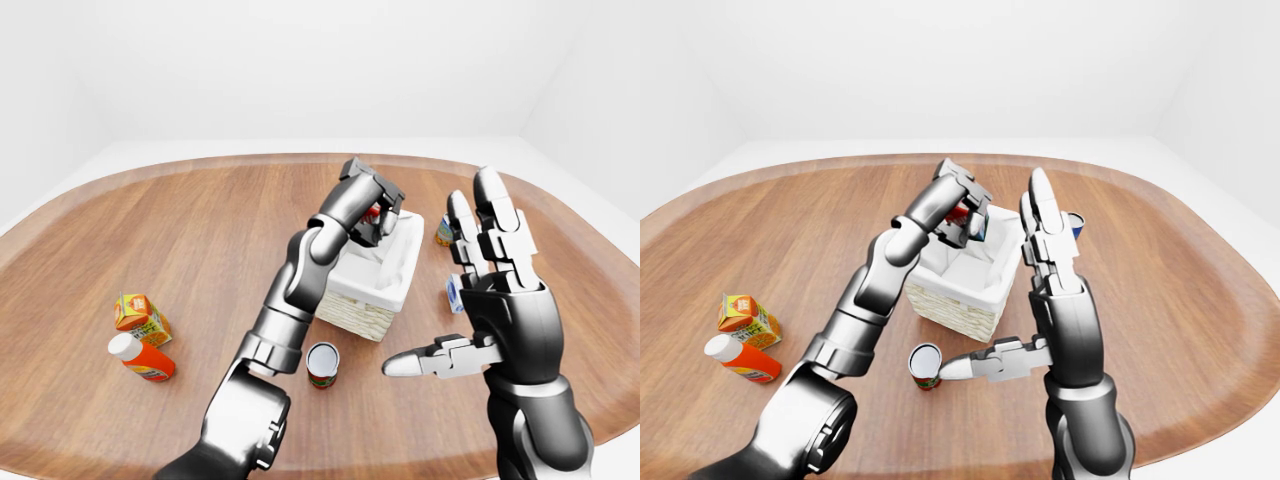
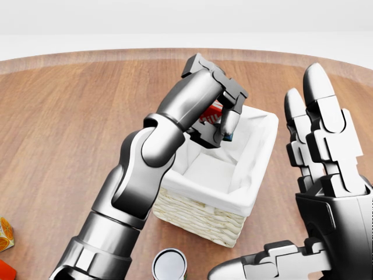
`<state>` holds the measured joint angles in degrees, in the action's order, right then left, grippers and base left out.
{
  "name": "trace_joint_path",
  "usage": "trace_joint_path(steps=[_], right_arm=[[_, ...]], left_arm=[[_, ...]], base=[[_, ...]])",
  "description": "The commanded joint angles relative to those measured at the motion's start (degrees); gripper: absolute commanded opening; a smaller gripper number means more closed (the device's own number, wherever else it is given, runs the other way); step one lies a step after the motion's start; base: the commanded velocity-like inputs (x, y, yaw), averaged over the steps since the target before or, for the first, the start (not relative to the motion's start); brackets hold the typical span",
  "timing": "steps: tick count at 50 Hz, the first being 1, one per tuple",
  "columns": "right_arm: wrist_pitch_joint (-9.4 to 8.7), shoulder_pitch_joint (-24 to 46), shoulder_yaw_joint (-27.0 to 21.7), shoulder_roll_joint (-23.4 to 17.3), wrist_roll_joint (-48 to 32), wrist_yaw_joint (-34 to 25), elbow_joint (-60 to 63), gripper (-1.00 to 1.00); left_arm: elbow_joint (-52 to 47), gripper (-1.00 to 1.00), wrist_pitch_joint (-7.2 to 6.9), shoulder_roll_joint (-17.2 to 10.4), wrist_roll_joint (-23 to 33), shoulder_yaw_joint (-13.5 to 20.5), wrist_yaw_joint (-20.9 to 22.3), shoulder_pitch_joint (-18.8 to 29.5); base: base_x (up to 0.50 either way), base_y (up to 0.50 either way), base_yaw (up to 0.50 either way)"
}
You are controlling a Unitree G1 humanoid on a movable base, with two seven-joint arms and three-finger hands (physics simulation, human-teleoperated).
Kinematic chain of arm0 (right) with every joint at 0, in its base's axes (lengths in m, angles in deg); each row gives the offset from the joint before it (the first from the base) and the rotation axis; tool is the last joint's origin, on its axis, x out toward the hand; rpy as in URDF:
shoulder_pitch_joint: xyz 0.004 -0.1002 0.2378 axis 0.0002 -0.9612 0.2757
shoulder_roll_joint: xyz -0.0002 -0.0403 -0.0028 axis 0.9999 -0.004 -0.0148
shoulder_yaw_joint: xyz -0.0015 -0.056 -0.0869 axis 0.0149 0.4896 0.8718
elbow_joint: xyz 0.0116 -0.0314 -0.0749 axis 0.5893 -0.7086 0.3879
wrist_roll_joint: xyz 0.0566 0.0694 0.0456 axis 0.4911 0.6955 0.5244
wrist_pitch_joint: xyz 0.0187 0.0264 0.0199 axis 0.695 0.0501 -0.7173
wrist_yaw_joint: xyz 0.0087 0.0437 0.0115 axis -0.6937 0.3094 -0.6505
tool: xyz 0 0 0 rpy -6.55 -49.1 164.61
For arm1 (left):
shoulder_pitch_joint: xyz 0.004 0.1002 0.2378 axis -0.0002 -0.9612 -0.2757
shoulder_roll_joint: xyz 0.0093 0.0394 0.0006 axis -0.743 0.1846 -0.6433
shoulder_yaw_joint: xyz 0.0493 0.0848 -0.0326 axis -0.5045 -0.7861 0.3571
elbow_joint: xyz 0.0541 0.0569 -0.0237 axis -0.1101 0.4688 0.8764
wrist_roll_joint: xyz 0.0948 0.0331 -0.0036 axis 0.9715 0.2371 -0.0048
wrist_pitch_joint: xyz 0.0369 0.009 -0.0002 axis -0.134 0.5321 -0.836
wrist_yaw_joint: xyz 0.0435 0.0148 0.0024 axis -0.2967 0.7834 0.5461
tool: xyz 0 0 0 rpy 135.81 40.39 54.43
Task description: Pick the milk and place it in the basket.
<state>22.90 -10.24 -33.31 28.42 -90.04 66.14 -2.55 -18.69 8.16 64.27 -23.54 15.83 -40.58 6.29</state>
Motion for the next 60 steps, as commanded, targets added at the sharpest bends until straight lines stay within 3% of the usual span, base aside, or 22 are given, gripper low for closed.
trace_joint_path(steps=[1,9,31,44,52,53,54,60], right_arm=[[0.09,-0.27,0.47,-0.05,-0.14,0.14,-0.3,1.0],[0.5,-0.37,0.49,-0.13,-0.08,0.26,-0.6,1.0],[1.19,-1.01,0.97,-0.12,-0.29,0.37,-0.87,1.0],[0.92,-0.89,0.69,-0.16,-0.05,0.28,-0.69,1.0],[0.26,-0.6,0.67,-0.18,-0.12,0.16,-0.13,1.0],[0.22,-0.55,0.62,-0.18,-0.13,0.15,-0.1,1.0],[0.23,-0.5,0.59,-0.16,-0.1,0.15,-0.16,1.0],[0.21,-0.37,0.68,-0.14,-0.16,0.13,-0.26,1.0]], left_arm=[[9.03,-1.0,2.88,-0.53,-1.49,1.32,-5.94,4.92],[18.25,-1.0,2.88,-0.86,-3.22,2.18,-9.38,9.57],[31.12,-1.0,2.88,-0.83,-3.89,2.47,-15.1,11.16],[32.55,-1.0,2.88,-0.17,-4.83,2.71,-16.3,11.48],[33.78,-1.0,2.88,0.04,-9.44,4.55,-20.88,13.49],[33.69,-0.53,2.88,-0.04,-10.62,5.04,-21.68,13.93],[33.58,1.0,2.88,-0.2,-11.47,5.19,-22.12,14.26],[32.06,1.0,2.88,-0.93,-15.76,5.88,-24.81,15.62]], base=[[0.0,0.0,0.0],[0.0,0.0,0.0],[0.0,0.0,0.0],[0.0,0.0,0.0],[0.0,0.0,0.0],[0.0,0.0,0.0],[0.0,0.0,0.0],[0.0,0.0,0.0]])
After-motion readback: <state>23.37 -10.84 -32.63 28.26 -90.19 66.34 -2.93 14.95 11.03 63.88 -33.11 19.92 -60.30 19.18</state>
